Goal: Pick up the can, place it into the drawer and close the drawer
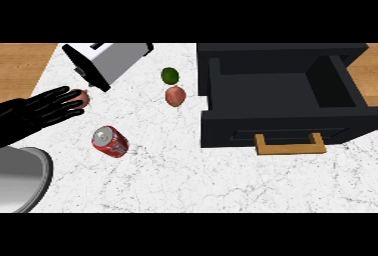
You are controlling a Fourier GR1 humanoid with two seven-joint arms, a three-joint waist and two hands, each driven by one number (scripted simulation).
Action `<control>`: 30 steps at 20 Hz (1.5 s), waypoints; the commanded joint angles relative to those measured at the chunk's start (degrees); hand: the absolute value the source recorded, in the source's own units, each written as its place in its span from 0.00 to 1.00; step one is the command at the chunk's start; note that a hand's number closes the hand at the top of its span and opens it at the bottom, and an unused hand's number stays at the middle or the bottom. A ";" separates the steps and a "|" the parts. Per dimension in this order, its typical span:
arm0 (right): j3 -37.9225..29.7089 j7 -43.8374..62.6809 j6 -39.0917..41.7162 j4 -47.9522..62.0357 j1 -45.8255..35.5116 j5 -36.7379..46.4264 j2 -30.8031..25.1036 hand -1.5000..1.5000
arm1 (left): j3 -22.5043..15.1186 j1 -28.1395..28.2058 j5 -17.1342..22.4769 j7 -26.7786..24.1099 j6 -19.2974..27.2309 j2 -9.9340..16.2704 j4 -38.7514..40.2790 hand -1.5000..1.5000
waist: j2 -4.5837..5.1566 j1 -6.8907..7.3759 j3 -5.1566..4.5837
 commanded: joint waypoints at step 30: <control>-10.66 7.43 7.81 -4.56 -0.12 -8.31 1.68 0.00 | 6.95 -8.52 -59.87 -44.51 -2.59 -14.08 37.50 0.00 | 0.69 -0.61 -0.53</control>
